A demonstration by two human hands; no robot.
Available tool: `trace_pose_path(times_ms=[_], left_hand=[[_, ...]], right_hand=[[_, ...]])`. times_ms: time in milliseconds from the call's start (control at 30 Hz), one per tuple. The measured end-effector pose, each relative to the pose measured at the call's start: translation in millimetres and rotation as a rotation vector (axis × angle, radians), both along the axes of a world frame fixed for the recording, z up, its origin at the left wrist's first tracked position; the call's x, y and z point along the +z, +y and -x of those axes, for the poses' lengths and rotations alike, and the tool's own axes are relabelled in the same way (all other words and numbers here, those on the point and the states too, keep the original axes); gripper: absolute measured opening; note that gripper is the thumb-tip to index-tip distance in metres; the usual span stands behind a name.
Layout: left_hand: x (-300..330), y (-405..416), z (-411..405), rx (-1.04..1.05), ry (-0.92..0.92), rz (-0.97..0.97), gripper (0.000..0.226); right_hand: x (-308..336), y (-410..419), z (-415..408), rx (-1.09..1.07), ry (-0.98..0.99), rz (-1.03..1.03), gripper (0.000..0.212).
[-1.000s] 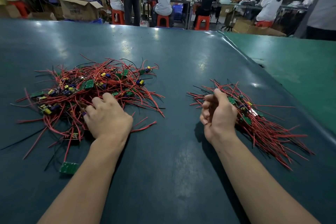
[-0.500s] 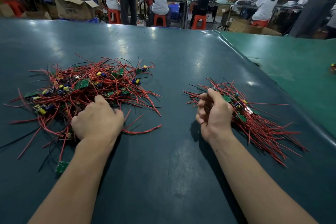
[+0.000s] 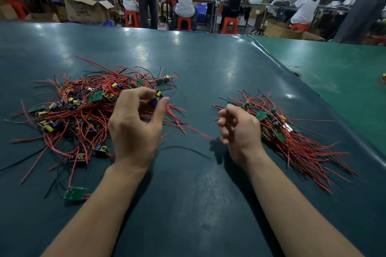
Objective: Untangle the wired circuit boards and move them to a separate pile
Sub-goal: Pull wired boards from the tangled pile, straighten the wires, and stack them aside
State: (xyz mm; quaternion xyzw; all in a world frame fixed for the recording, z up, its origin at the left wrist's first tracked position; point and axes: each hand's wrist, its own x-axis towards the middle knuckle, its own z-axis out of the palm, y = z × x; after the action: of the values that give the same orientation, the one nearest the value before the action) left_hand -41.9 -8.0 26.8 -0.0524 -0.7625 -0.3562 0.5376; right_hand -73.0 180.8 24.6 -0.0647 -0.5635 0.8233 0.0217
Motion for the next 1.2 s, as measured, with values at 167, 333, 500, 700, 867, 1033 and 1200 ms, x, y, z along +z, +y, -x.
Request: trace_pose_path(times_ms=[167, 333, 500, 700, 867, 1033, 1200], left_hand=[[-5, 22, 2, -0.332, -0.184, -0.328, 0.037], [-12, 30, 10, -0.721, -0.583, -0.781, 0.04], [-11, 27, 10, -0.966, -0.698, -1.021, 0.02], [-11, 28, 7, -1.06, -0.824, -0.929, 0.022], [-9, 29, 9, -1.036, -0.923, -0.929, 0.039], [-7, 29, 8, -1.054, -0.994, -0.813, 0.025], [-7, 27, 7, -1.111, -1.021, -0.873, 0.03]], right_hand=[[-2, -10, -9, 0.408, 0.025, -0.267, 0.016], [-5, -8, -12, 0.447, 0.118, -0.191, 0.011], [-5, -8, -9, 0.388, 0.101, -0.169, 0.02], [-6, -7, -7, 0.328, 0.055, -0.196, 0.023], [-6, -8, -9, 0.302, 0.095, -0.21, 0.026], [-5, -8, -9, 0.271, 0.106, -0.206, 0.019], [-5, -7, -10, 0.295, 0.1, -0.186, 0.024]])
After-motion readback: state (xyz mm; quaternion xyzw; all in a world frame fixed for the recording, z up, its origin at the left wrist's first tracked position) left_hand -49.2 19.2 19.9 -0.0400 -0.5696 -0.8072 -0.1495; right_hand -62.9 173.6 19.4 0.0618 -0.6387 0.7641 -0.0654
